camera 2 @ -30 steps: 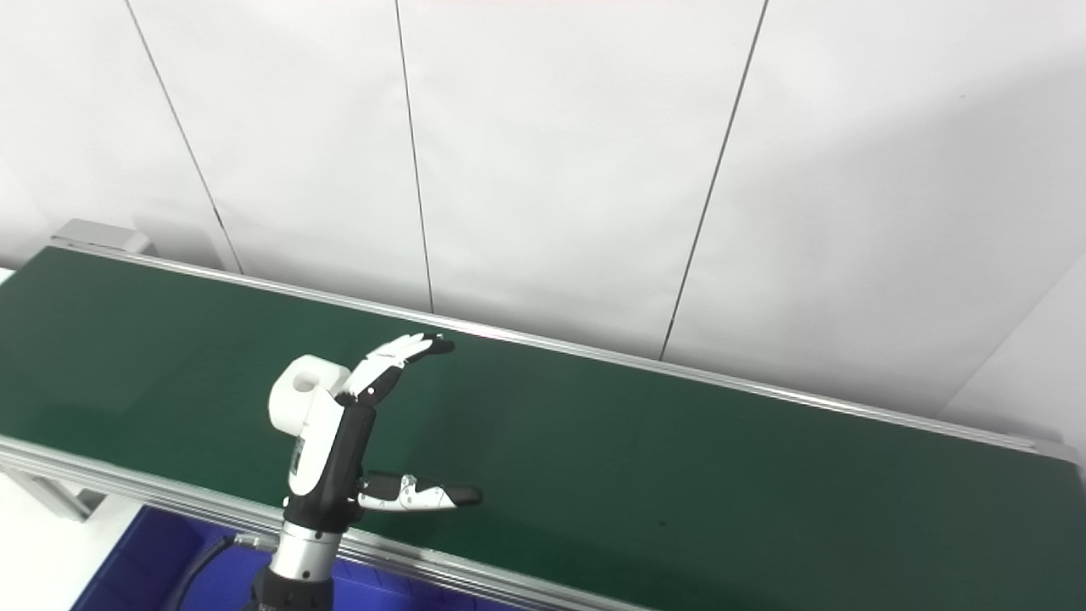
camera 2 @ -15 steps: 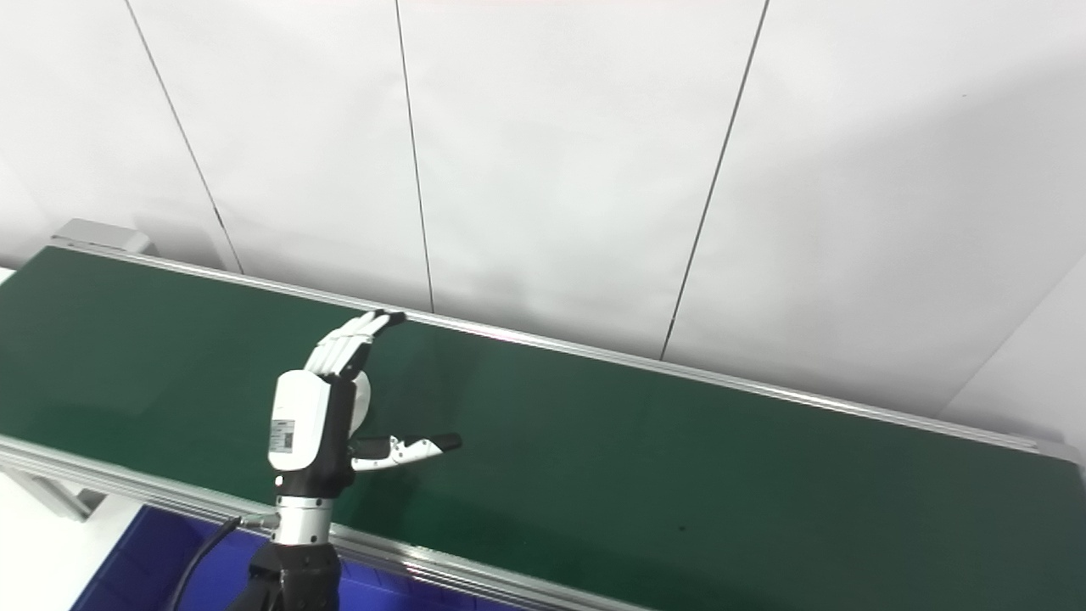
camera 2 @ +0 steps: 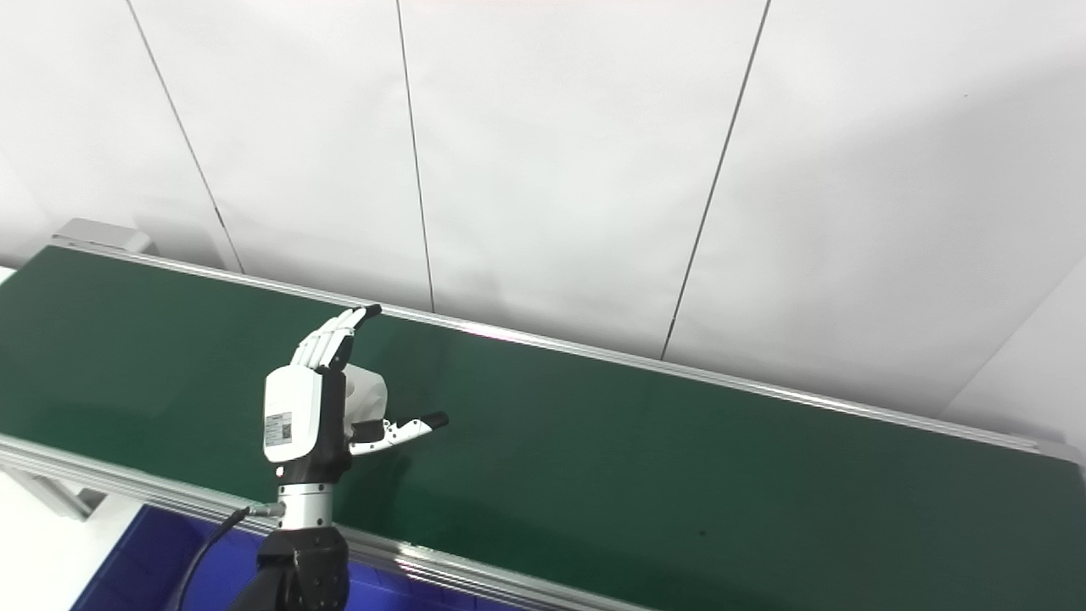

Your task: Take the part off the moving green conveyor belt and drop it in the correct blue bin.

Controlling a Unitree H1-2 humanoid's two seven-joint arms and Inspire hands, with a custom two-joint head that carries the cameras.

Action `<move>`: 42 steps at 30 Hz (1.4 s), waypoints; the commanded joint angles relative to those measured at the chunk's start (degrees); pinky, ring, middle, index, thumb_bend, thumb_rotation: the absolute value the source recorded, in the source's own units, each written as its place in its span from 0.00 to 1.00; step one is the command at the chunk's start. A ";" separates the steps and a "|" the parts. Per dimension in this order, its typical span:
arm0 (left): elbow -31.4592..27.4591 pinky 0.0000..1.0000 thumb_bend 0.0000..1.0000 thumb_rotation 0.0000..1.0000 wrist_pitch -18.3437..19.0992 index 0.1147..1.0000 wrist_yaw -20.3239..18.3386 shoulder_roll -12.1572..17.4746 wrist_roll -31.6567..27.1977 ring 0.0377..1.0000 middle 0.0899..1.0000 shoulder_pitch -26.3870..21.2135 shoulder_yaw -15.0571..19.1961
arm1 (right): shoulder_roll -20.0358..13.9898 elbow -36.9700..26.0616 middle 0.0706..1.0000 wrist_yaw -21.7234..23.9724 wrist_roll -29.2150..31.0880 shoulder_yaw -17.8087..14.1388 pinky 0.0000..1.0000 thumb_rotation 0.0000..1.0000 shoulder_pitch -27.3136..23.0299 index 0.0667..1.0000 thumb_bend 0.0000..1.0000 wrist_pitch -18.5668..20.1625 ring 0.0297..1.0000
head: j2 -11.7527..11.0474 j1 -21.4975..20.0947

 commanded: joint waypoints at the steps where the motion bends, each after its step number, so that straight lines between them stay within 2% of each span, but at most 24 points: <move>1: -1.40 0.79 0.91 0.47 1.11 0.76 0.45 0.50 0.16 0.81 0.82 -1.16 -0.31 | 0.39 -1.11 0.90 1.11 1.13 -0.26 0.95 0.91 -0.02 0.85 0.92 -2.35 0.93 | 0.03 -0.01; 10: -2.01 0.76 0.94 0.41 5.45 0.75 -1.70 1.41 0.59 0.80 0.81 -0.92 -2.22 | 0.31 -1.55 0.90 0.35 0.65 0.42 1.00 0.90 0.37 0.86 0.93 -2.35 0.95 | 0.21 -0.16; 13: -4.89 0.77 0.95 0.40 7.47 0.74 -5.03 2.12 0.92 0.80 0.81 0.45 -3.23 | 0.40 -1.82 0.90 -0.19 0.37 0.53 0.98 0.90 0.62 0.85 0.92 -2.35 0.94 | 0.25 -0.20; 19: -14.19 0.76 0.97 0.41 10.97 0.74 -12.05 4.06 2.42 0.79 0.81 4.82 -4.86 | 0.27 -2.00 0.91 0.81 1.01 0.70 1.00 0.90 0.89 0.87 0.91 -2.35 0.95 | 0.76 0.07; 22: -16.66 0.75 0.96 0.36 13.02 0.74 -14.18 4.02 2.94 0.78 0.80 5.61 -4.91 | 0.44 -2.45 0.91 0.93 1.06 0.81 1.00 0.89 0.97 0.87 0.90 -2.35 0.95 | 0.67 0.08; 27: -17.93 0.70 0.92 0.21 16.43 0.73 -16.27 3.33 3.93 0.77 0.79 5.62 -4.81 | 0.96 -2.18 0.90 0.67 0.89 0.71 0.99 0.90 1.00 0.86 0.90 -2.35 0.94 | 0.83 -0.26; 29: -18.58 0.66 0.88 0.10 17.25 0.71 -16.94 3.30 4.12 0.75 0.78 5.71 -5.02 | 1.04 -2.11 0.90 0.79 0.92 0.58 0.97 0.91 1.02 0.86 0.90 -2.35 0.93 | 0.88 -0.32; 30: -19.12 0.59 0.86 0.04 17.76 0.71 -17.49 3.27 4.23 0.72 0.78 5.76 -5.08 | 1.13 -2.04 0.90 0.91 1.02 0.46 0.97 0.90 1.02 0.86 0.91 -2.35 0.93 | 0.91 -0.33; 33: -20.41 0.50 0.85 0.01 20.11 0.70 -19.22 3.16 5.30 0.66 0.77 5.65 -5.08 | 1.46 -1.84 0.90 1.23 1.38 0.15 0.97 0.90 1.01 0.86 0.92 -2.35 0.93 | 0.92 -0.23; 35: -19.70 0.47 0.85 0.00 21.23 0.69 -19.49 3.20 6.24 0.61 0.76 5.12 -5.11 | 1.55 -1.82 0.90 1.48 1.53 0.07 0.99 0.90 1.05 0.86 0.92 -2.35 0.94 | 0.91 -0.24; 39: -15.49 0.52 0.85 0.00 21.28 0.70 -17.69 2.74 5.97 0.66 0.77 3.27 -5.18 | 1.28 -2.44 0.90 0.34 0.41 0.71 1.00 0.91 1.21 0.87 0.93 -2.35 0.94 | 0.93 -0.38; 42: -12.32 0.52 0.85 0.00 20.69 0.70 -15.54 1.93 5.18 0.65 0.77 1.84 -5.08 | 1.22 -2.66 0.90 0.18 0.41 0.95 0.99 0.92 1.36 0.87 0.92 -2.35 0.94 | 0.84 -0.73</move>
